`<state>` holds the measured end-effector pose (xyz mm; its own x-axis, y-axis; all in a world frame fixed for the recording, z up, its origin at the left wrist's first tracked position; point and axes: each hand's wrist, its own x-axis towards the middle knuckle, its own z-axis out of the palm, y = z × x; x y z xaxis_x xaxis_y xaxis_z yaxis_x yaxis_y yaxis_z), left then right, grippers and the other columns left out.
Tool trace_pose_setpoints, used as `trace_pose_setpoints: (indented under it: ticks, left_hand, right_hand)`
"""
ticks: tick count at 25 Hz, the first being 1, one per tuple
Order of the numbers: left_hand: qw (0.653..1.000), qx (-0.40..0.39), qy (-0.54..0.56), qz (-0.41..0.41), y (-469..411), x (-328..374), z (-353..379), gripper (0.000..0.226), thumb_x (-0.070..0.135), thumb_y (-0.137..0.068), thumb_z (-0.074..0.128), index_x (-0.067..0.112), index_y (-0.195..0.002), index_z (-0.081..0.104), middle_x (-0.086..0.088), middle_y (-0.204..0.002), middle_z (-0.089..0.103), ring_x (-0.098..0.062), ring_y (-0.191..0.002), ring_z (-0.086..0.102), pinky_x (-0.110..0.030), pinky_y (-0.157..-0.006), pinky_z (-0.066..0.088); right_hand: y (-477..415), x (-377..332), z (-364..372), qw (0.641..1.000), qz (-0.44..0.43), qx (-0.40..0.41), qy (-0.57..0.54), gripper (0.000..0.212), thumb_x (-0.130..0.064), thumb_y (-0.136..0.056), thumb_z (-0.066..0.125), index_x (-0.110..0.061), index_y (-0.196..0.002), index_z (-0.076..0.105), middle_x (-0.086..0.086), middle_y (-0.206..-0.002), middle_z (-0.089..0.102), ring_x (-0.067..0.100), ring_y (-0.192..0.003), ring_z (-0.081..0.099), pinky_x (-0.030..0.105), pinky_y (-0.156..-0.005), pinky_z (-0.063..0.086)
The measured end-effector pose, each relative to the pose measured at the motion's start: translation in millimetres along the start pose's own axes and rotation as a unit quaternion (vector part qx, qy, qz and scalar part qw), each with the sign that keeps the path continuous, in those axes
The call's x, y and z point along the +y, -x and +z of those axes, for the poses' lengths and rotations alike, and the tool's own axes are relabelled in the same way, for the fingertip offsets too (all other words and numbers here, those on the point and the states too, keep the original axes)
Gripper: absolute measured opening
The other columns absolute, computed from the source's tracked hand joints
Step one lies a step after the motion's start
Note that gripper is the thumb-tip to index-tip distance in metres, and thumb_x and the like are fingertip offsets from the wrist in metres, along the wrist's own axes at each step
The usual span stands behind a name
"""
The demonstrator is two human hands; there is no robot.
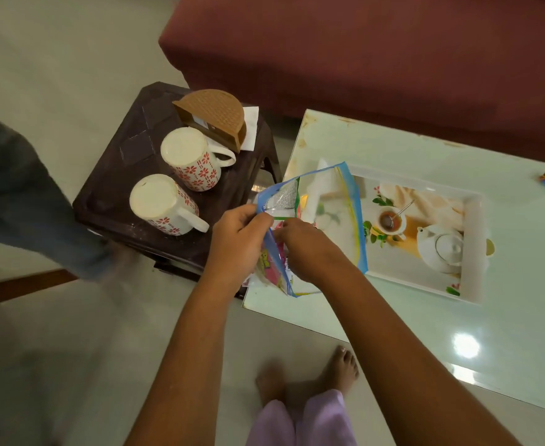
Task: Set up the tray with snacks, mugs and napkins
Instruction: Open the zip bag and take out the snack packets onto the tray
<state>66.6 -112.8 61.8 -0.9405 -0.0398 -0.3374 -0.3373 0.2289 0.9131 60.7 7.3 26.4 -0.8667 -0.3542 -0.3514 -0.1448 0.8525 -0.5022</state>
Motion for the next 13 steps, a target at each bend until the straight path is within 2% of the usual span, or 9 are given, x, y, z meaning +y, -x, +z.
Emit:
trace_pose_setpoints:
  ticks: [2, 4, 6, 8, 10, 13]
  left_hand:
    - [1.000, -0.004, 0.005, -0.003, 1.4, 2.0, 3.0, 0.044, 0.010, -0.087, 0.051, 0.030, -0.049, 0.062, 0.013, -0.045, 0.053, -0.001, -0.048, 0.046, -0.013, -0.047, 0.038]
    - [1.000, -0.006, 0.012, -0.013, -0.3, 3.8, 8.2, 0.034, 0.013, -0.087, 0.051, 0.028, -0.060, 0.067, 0.010, -0.057, 0.063, -0.004, -0.059, 0.055, -0.020, -0.055, 0.045]
    - [1.000, -0.011, 0.012, -0.019, -2.8, 3.8, 14.2, 0.023, 0.018, -0.086, 0.053, 0.023, -0.070, 0.069, 0.002, -0.069, 0.068, -0.012, -0.069, 0.062, -0.028, -0.062, 0.050]
    - [1.000, -0.001, -0.001, -0.013, -5.0, 3.1, 21.6, 0.024, 0.020, -0.086, 0.054, 0.021, -0.065, 0.066, 0.004, -0.064, 0.064, -0.012, -0.065, 0.059, -0.028, -0.059, 0.048]
    - [0.999, 0.025, -0.023, -0.003, -7.2, 3.5, 30.6, 0.033, 0.018, -0.085, 0.055, 0.020, -0.052, 0.055, 0.010, -0.049, 0.050, -0.007, -0.053, 0.045, -0.024, -0.052, 0.038]
    - [0.998, 0.041, -0.038, -0.008, -11.2, 8.0, 49.5, 0.036, 0.018, -0.082, 0.057, 0.019, -0.047, 0.049, 0.011, -0.043, 0.044, -0.002, -0.046, 0.037, -0.018, -0.047, 0.032]
  right_hand:
    - [4.4, 4.4, -2.2, 0.996, 0.029, 0.050, -0.065, 0.031, -0.002, -0.083, 0.052, -0.021, -0.100, 0.071, 0.006, -0.106, 0.065, 0.030, -0.095, 0.060, 0.031, -0.073, 0.045]
    - [9.5, 9.5, -9.8, 0.981, 0.058, 0.097, -0.155, 0.030, -0.005, -0.083, 0.052, -0.020, -0.099, 0.073, 0.003, -0.105, 0.069, 0.023, -0.095, 0.061, 0.034, -0.080, 0.051]
    - [18.0, 13.4, -20.6, 0.955, 0.065, 0.146, -0.252, 0.031, -0.009, -0.081, 0.049, -0.019, -0.099, 0.073, 0.001, -0.106, 0.068, 0.017, -0.099, 0.060, 0.032, -0.086, 0.051]
    - [28.9, 18.3, -34.4, 0.920, 0.061, 0.194, -0.334, 0.032, -0.017, -0.077, 0.046, -0.022, -0.097, 0.071, -0.006, -0.101, 0.063, 0.008, -0.098, 0.058, 0.024, -0.084, 0.050]
    - [40.2, 28.5, -47.9, 0.894, 0.056, 0.250, -0.368, 0.023, -0.022, -0.076, 0.056, -0.025, -0.096, 0.065, -0.009, -0.101, 0.059, 0.004, -0.098, 0.057, 0.020, -0.080, 0.050]
    - [58.2, 58.1, -66.4, 0.879, 0.075, 0.301, -0.362, 0.039, -0.017, -0.071, 0.075, -0.023, -0.104, 0.055, -0.002, -0.111, 0.054, 0.013, -0.102, 0.058, 0.025, -0.080, 0.052]
